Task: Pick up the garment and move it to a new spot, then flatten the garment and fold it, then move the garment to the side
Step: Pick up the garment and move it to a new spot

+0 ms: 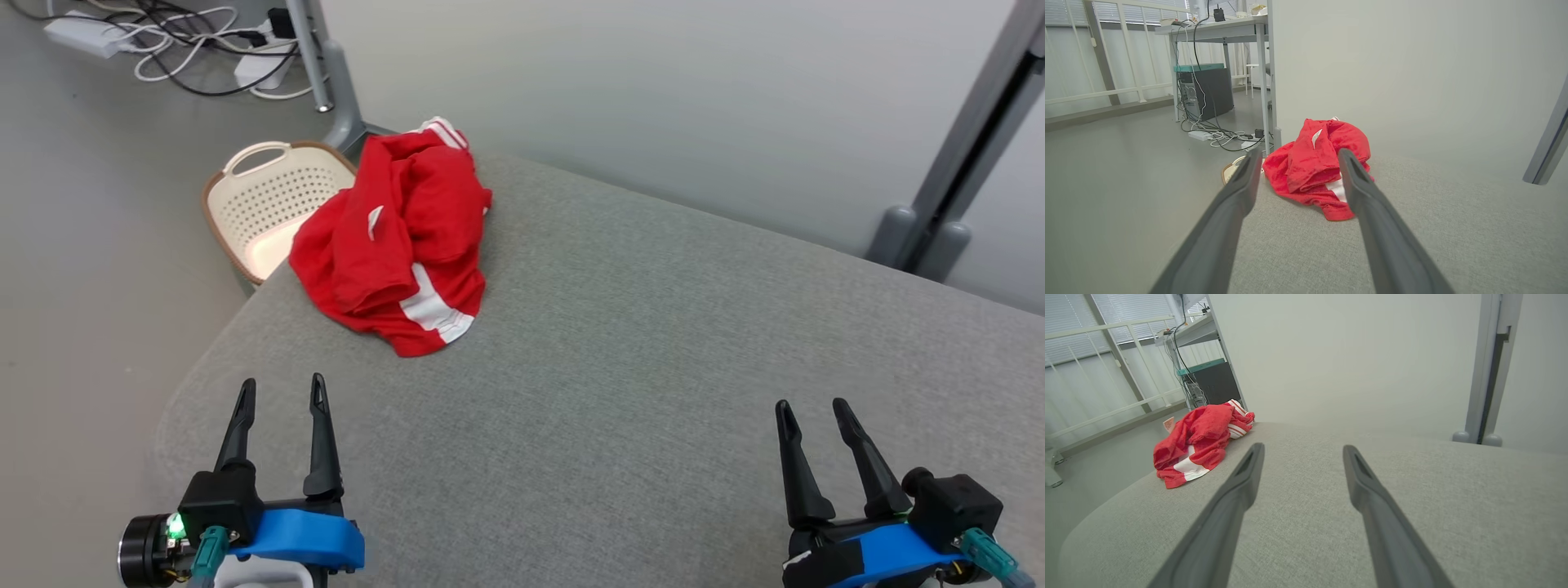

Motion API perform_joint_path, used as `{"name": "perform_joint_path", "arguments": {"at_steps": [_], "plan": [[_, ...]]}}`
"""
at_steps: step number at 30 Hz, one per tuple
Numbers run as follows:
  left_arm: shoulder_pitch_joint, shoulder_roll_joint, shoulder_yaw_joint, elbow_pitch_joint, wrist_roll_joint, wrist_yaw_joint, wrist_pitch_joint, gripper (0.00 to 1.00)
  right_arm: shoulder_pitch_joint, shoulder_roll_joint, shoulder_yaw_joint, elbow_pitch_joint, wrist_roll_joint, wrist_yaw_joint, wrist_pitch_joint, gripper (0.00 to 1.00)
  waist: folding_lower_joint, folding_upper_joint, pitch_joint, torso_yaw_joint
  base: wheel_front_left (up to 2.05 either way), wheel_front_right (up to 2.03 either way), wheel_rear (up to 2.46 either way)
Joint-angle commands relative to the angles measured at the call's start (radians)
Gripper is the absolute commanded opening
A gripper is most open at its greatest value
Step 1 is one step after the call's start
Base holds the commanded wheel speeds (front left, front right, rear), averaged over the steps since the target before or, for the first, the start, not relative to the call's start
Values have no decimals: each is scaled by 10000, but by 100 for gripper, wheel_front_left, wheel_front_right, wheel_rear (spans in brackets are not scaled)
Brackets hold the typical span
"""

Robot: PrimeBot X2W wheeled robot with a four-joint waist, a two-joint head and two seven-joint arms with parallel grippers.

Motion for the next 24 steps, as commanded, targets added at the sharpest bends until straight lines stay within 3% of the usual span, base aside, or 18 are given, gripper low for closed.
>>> {"name": "perform_joint_path", "arguments": {"at_steps": [1,13,24], "plan": [[46,54,39,-57,-35,38,-48,100,37,-60,-11,12,-40,3,-34,100,0,0,99,191,0,0,0],[206,116,109,-164,-196,178,-48,100,-116,-59,165,140,-13,3,-34,100,0,0,120,331,0,0,0],[-1673,544,573,-266,-600,-89,-12,100,-437,-59,87,-233,-546,3,-34,100,0,0,827,-442,0,0,0]]}}
